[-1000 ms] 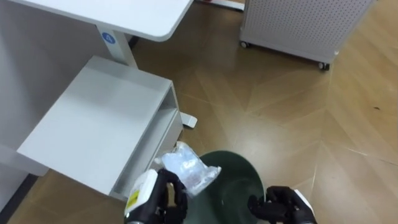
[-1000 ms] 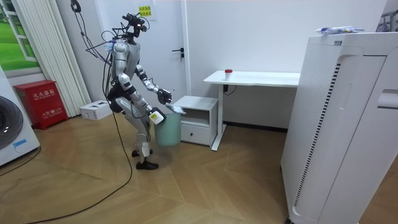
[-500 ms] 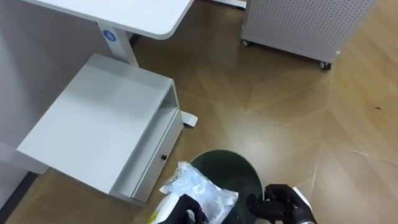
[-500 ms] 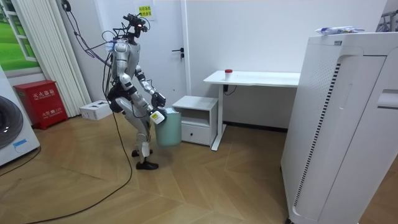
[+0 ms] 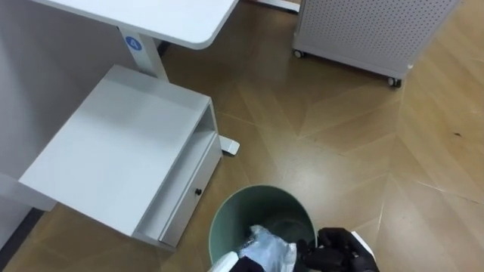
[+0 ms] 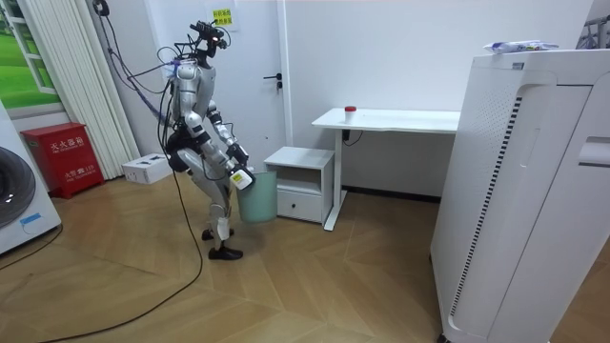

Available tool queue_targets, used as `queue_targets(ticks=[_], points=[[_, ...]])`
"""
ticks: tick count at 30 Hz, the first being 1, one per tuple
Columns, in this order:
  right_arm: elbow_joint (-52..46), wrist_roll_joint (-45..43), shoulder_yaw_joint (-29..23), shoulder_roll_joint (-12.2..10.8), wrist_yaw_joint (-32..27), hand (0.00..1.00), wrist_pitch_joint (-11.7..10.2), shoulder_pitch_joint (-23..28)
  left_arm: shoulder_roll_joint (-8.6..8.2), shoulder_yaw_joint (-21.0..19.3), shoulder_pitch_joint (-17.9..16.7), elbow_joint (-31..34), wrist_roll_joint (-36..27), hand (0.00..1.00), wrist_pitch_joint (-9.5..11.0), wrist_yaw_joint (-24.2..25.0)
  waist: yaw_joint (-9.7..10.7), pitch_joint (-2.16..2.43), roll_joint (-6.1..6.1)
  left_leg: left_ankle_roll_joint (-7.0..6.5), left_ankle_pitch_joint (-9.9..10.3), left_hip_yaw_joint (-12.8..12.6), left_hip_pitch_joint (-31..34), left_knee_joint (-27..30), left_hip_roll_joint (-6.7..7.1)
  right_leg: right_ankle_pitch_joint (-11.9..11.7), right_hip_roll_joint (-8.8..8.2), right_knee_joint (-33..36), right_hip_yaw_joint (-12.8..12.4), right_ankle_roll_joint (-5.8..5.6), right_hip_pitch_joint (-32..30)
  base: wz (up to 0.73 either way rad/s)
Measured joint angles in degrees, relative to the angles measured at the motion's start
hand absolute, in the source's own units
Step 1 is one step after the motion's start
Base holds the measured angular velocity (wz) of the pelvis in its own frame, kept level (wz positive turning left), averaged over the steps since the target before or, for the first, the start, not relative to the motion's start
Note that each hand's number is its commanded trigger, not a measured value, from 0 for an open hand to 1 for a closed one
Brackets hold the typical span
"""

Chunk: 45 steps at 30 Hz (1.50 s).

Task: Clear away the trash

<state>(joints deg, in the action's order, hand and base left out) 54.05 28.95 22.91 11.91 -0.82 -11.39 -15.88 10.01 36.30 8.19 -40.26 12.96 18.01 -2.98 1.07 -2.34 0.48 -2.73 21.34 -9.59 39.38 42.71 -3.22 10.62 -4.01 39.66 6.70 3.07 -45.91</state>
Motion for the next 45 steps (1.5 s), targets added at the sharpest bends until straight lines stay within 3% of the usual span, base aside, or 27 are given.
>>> queue_targets(ticks=[16,24,34,38,45], points=[[0.33,0.07,-0.07,0.11,0.64,1.00,-0.53,0.00,-0.05,-0.20,0.27,0.84,0.08,0.00,0.00,1.29,-1.00,-0.04,0.26,0.00,0.00,-1.05,-0.87,-0.90,-0.06,-0.04,-0.10,-0.06,-0.29,0.07,-0.11,-0.03],[0.84,0.02,-2.33,0.18,-0.24,1.00,-1.02,0.02,0.36,-4.64,0.58,0.87,0.22,0.00,0.01,-1.44,-1.59,-0.07,0.32,-0.02,-0.01,-1.19,-1.43,-1.14,-0.13,-0.28,-0.11,-0.60,-0.06,0.11,0.47,-0.02],[4.03,0.01,-6.24,0.48,-1.64,1.00,-1.23,0.96,0.48,-7.47,-0.62,0.89,0.16,0.00,0.42,-4.97,-1.73,-0.17,0.56,-0.24,-0.81,-1.39,-8.67,-6.62,0.10,-1.00,0.03,-5.32,0.90,-0.48,7.70,-0.01],[3.94,-0.06,-7.90,0.62,-1.71,1.00,-2.50,2.62,0.18,-10.76,-1.70,3.26,0.19,0.00,0.77,-5.75,-1.31,-0.15,0.57,-0.03,-0.94,-1.38,-11.72,-8.84,0.04,-1.05,0.33,-7.60,1.47,-0.57,10.80,-0.02],[3.67,-0.26,-10.62,0.99,-2.19,1.00,-2.70,7.65,0.36,-15.22,-4.08,4.43,1.26,0.00,1.61,-8.81,-1.23,0.00,0.57,0.33,-1.35,-2.16,-19.55,-13.40,0.02,-1.25,1.03,-11.50,1.87,-1.01,18.22,-0.04]])
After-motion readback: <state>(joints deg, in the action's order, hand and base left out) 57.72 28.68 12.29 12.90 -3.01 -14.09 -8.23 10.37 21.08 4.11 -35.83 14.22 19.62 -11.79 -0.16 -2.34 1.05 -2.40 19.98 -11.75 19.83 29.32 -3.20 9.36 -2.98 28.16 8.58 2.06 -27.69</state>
